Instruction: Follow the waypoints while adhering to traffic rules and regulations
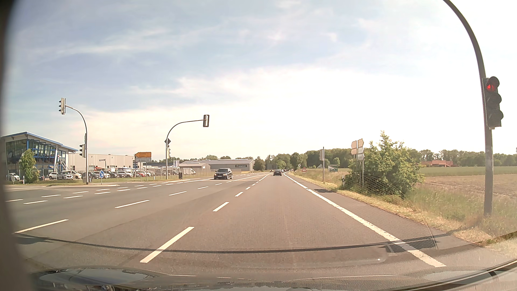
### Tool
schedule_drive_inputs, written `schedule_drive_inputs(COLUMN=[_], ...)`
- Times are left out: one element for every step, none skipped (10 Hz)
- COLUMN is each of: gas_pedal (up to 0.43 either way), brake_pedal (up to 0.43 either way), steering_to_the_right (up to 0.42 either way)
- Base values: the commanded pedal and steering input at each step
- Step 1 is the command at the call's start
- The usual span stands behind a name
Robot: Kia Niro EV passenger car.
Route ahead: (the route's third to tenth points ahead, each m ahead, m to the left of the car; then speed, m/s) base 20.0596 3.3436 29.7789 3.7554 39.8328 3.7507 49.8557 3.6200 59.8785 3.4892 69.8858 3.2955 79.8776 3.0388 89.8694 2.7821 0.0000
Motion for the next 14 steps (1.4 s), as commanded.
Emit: schedule_drive_inputs(gas_pedal=[0.0, 0.0, 0.0, 0.0, 0.0, 0.0, 0.0, 0.0, 0.0, 0.0, 0.0, 0.0, 0.0, 0.0], brake_pedal=[0.25, 0.25, 0.25, 0.244, 0.25, 0.25, 0.25, 0.25, 0.25, 0.25, 0.25, 0.25, 0.25, 0.25], steering_to_the_right=[-0.007, -0.007, -0.008, -0.008, -0.008, -0.007, -0.007, -0.007, -0.008, -0.008, -0.007, -0.008, -0.009, -0.01])
